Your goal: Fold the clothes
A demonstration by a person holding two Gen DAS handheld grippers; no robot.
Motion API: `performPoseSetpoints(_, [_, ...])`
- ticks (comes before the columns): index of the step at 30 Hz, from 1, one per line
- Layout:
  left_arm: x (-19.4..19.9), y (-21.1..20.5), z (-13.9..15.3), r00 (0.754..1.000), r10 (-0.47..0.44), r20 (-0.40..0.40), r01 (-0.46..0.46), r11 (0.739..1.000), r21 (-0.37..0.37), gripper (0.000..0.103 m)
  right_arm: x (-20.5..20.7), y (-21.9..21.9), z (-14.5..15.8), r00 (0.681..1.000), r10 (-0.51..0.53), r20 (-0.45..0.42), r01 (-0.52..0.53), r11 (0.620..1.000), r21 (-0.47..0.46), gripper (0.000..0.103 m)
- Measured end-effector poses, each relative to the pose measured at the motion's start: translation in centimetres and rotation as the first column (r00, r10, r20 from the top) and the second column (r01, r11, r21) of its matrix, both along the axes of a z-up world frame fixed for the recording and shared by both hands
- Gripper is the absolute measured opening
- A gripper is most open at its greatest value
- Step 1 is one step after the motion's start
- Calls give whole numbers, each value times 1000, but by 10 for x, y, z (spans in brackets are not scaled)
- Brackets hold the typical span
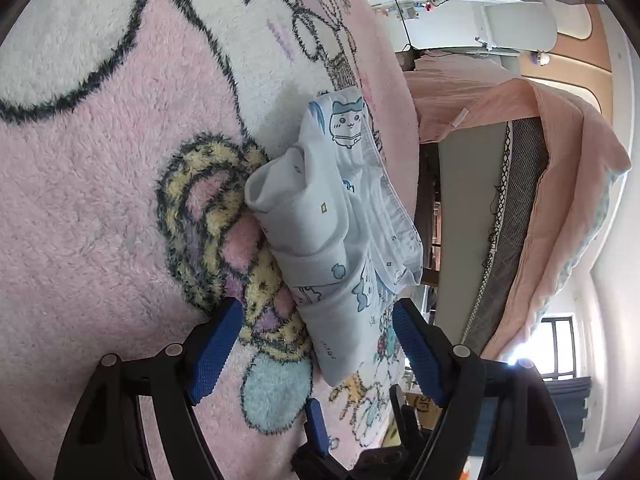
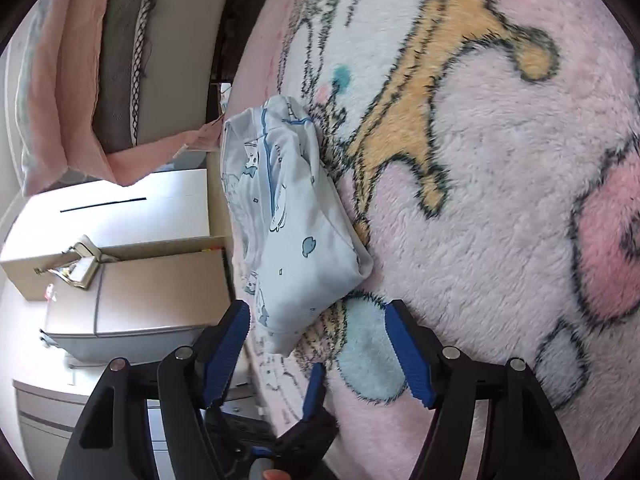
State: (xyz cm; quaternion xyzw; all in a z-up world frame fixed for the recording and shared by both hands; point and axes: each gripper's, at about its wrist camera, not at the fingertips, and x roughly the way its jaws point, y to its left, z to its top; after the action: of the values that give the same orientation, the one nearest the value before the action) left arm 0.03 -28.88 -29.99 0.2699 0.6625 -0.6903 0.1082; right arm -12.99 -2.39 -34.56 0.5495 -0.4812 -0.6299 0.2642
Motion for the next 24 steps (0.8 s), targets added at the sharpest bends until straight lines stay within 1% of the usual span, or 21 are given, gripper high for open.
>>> performPoseSetpoints(3, [-5, 0, 0, 1000, -4, 10, 4, 1000, -19, 77, -1, -3, 1, 999, -39, -2, 39, 999, -2, 76])
performPoseSetpoints(5, [-8, 0, 1, 1000, -10, 14, 11, 999, -31, 78, -4, -6, 1, 999, -42, -2, 42, 999, -3, 80])
performPoseSetpoints(8, [-13, 1, 1, 1000, -16, 18, 17, 999, -43, 79, -8, -8, 1, 999, -48, -12, 47, 999, -20, 81])
performPoseSetpoints(13, [-23, -4, 0, 1000, -16, 24, 17, 1000, -24, 81, -11, -3, -1, 998, -59, 1, 59, 997, -51, 81])
performPoseSetpoints(18, [-33, -11, -2, 999, -18, 32, 17, 1000, 8, 83, -18, -7, -2, 997, -65, 44, 66, 998, -24, 81])
performPoseSetpoints(24, [-47, -17, -3, 1000, -17, 18, 17, 1000, 13, 85, -24, -16, -3, 996, -82, 36, 83, 996, -27, 82])
